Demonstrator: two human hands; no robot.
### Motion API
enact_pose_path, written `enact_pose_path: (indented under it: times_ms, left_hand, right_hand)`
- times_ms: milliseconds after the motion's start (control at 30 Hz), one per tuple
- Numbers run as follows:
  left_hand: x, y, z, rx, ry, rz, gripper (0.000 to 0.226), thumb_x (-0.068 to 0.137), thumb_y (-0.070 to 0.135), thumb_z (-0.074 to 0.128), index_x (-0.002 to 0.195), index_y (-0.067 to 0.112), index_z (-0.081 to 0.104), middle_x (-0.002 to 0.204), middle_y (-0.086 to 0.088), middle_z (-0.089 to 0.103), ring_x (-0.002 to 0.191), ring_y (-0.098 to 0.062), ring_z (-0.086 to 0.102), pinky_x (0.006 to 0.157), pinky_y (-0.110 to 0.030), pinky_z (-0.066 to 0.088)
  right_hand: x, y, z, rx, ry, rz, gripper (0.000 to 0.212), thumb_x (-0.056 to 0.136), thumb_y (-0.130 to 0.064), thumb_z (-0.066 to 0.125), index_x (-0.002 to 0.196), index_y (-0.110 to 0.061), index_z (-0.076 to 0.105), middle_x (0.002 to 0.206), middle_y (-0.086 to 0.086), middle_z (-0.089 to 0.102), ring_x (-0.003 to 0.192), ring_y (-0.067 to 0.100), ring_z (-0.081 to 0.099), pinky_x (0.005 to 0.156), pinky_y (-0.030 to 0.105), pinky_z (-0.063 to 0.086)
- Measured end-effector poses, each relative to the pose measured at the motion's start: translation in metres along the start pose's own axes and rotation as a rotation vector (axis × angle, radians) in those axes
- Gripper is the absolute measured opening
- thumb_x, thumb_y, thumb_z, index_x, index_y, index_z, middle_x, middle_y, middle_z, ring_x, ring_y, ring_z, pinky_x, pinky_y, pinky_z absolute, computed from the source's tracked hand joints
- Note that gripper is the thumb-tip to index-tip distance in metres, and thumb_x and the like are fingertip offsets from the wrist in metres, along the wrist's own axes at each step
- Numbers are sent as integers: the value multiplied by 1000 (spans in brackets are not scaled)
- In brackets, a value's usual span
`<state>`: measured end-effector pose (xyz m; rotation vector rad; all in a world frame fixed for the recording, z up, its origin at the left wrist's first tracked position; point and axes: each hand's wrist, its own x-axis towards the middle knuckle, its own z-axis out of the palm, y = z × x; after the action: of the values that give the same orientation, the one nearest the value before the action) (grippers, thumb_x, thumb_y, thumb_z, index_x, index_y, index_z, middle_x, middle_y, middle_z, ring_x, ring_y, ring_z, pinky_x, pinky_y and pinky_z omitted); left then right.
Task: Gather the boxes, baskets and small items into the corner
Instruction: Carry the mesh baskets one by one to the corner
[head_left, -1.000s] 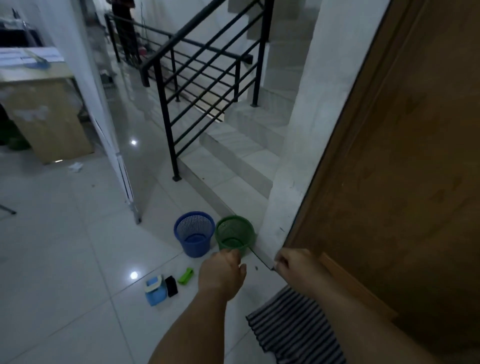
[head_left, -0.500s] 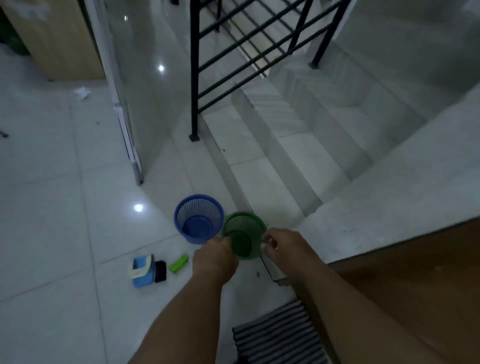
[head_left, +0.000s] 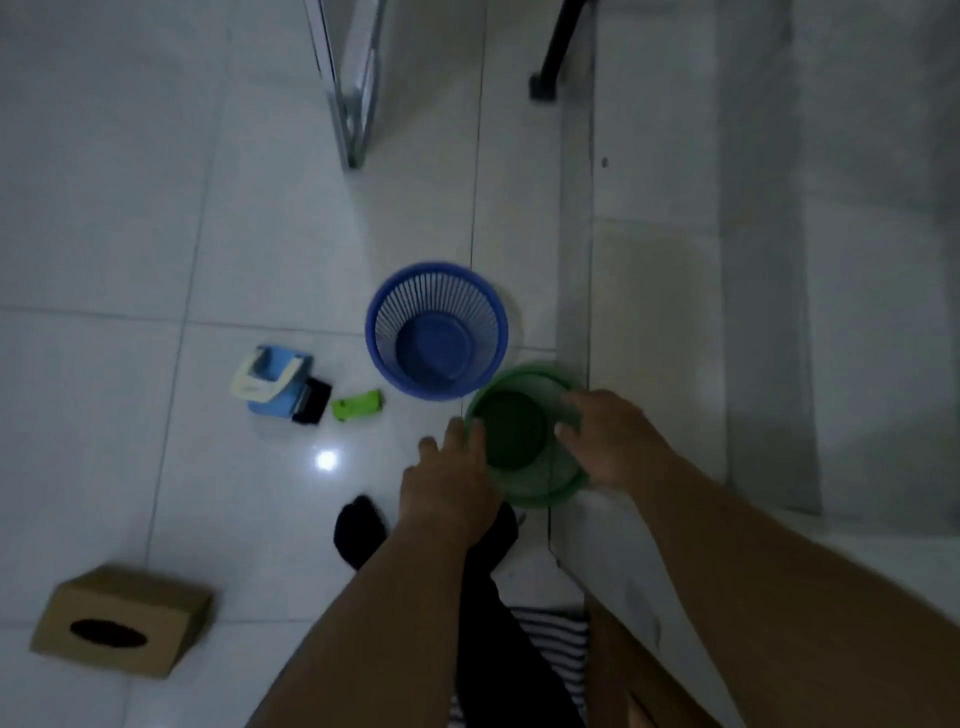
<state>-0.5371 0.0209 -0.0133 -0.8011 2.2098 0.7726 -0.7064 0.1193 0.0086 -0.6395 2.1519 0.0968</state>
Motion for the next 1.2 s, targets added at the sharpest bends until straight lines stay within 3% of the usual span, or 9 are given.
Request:
enact_pose_path:
  times_ms: [133,267,367,433,533,700,833,933,1200]
  left_hand:
    - [69,3,51,-38,-112,-25,92,94,47,54,155,23,-11,162,1,-17,147,-40,0,109,-54,32]
    - [125,-4,97,-82,-145,-48,98,93,47,57,153,25,-17,159,3,-28,146,-44,-6,109,-57,29]
    - [148,-15,120,-92,-142,-34,100,91,47,60,154,26,-15,154,5,-39,146,-43,-2,109,-58,31]
    - [152,-16,128,-154,-80,26,99,88,43,65,156,25,-4,151,4,-43,143,-42,14,109,-55,36]
    - [149,-10,125,-232,-13,63,93,88,39,66,156,23,5,155,-5,-37,130,-41,33,105,-49,41]
    - [117,-7,91,-195,-22,-4,88,90,38,64,155,24,7,157,-6,-31,126,-42,35,99,-49,42]
    - [64,-12,41,-130,-71,-14,85,91,30,65,155,22,10,158,-6,-29,126,-42,35,97,-47,42]
    - [14,-18,-13,-94,-56,-30,80,90,29,65,153,21,17,159,-6,-26,126,-42,36,97,-46,42]
    - [-152,-55,-175,-236,320,-232,72,77,39,77,138,21,42,161,4,-3,128,-40,39,102,-47,44]
  right_hand:
    - [85,42,41,-62,-72,50,59,102,-41,38,155,-25,19,160,8,23,140,35,32,116,44,28]
    - [141,89,92,-133,-133,53,64,101,-43,38,157,-29,10,164,6,5,147,30,20,119,49,20]
    - [162,113,121,-126,-133,33,66,102,-42,38,157,-28,5,163,6,-15,150,29,6,121,52,6]
    - [166,121,132,-16,-45,-5,65,101,-38,44,157,-29,12,162,5,-21,148,36,11,120,51,15]
    - [158,118,135,93,81,-18,63,99,-30,51,155,-27,22,164,6,-9,143,40,24,116,50,29]
    - [110,90,113,129,158,-10,63,97,-28,54,154,-20,28,159,11,24,138,32,35,113,48,33]
    - [52,47,80,88,112,131,57,98,-39,47,151,-24,31,157,7,25,127,40,41,106,47,40]
    - [0,-5,37,63,125,201,49,100,-36,42,146,-20,36,152,4,28,122,40,40,97,45,42]
    - [-143,-167,-96,-1,299,-31,42,101,-30,37,140,-14,42,136,9,40,117,38,40,83,38,39]
